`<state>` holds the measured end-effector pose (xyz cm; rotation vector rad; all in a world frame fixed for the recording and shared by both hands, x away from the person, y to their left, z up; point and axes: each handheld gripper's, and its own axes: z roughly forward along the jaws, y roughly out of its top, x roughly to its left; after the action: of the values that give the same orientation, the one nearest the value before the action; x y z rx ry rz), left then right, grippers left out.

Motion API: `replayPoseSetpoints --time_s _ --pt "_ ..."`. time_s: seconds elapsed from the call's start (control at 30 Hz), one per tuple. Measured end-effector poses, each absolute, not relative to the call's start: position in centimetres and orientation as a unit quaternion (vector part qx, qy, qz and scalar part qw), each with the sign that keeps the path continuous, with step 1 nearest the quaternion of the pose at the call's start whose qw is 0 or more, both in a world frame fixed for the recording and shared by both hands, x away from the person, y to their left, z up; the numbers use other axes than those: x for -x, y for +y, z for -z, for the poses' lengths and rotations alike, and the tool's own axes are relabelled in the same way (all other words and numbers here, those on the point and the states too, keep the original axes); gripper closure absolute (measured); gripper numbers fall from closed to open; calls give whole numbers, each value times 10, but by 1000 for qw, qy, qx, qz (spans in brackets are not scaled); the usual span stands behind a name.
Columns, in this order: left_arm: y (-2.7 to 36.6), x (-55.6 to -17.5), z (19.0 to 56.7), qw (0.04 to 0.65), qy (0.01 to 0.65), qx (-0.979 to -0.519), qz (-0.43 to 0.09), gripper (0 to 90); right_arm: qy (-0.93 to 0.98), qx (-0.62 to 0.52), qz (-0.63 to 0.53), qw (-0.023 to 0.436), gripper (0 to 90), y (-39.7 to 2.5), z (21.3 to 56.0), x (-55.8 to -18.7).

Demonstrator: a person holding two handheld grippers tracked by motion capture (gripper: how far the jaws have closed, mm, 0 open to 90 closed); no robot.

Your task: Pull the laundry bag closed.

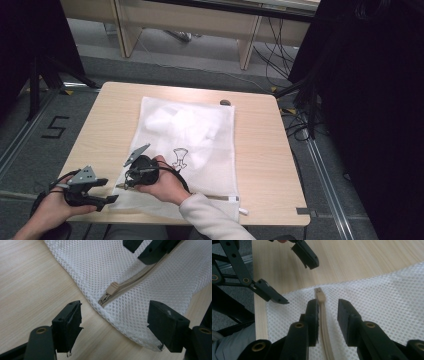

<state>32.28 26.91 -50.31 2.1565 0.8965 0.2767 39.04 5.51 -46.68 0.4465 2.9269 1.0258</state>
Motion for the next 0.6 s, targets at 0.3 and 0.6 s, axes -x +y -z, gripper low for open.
replayPoseSetpoints --time_s 0.3,0.6 --pt "268 -322 505 382 357 -847 -100 269 934 -149 -323 -6 718 69 478 -390" --pt "268 -322 504 382 345 -851 -101 269 937 -152 -315 -14 718 79 485 -392"
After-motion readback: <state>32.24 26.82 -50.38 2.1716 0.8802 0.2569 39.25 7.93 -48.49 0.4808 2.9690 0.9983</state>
